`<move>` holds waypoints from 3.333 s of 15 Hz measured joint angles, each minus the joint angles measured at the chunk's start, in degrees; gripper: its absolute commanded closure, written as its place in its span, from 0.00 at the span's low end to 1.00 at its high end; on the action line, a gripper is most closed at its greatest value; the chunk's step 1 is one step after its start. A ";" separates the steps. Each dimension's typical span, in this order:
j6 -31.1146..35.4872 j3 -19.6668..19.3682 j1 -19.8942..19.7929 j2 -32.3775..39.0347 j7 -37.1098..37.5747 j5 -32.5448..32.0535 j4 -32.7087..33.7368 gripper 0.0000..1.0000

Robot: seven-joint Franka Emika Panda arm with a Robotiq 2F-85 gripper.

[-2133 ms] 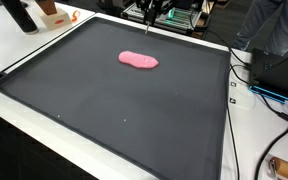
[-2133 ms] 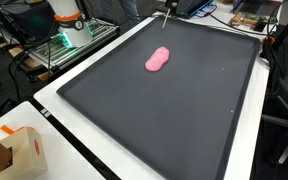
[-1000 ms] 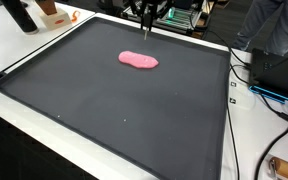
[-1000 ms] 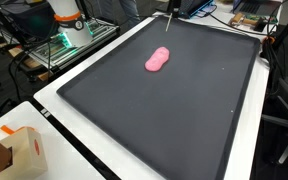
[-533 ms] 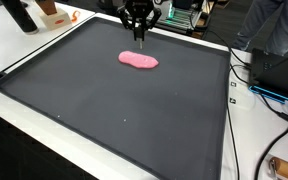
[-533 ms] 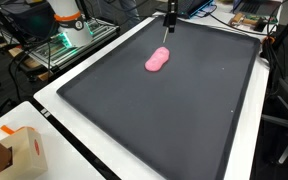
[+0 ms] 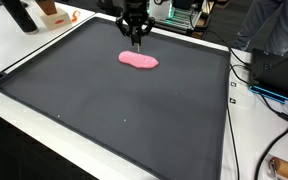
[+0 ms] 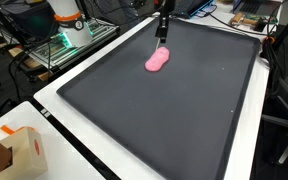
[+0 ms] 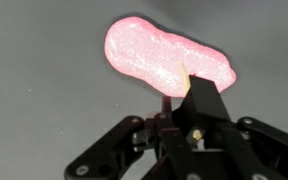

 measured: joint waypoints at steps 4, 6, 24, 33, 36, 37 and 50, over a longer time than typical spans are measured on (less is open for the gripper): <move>5.35 -0.07 -0.80 0.05 -1.40 0.22 -2.04 0.94; 8.01 -0.09 -1.25 0.05 -2.23 0.41 -2.95 0.94; 12.77 0.57 -2.27 3.30 -8.95 5.76 -4.72 0.94; 13.22 0.61 -2.27 3.67 -8.95 5.75 -4.59 0.94; 13.21 0.61 -2.27 3.67 -8.95 5.72 -4.57 0.94; 13.19 0.62 -2.27 3.65 -8.95 5.72 -4.57 0.94; 8.95 0.71 -2.06 0.07 -8.65 3.46 -3.82 0.94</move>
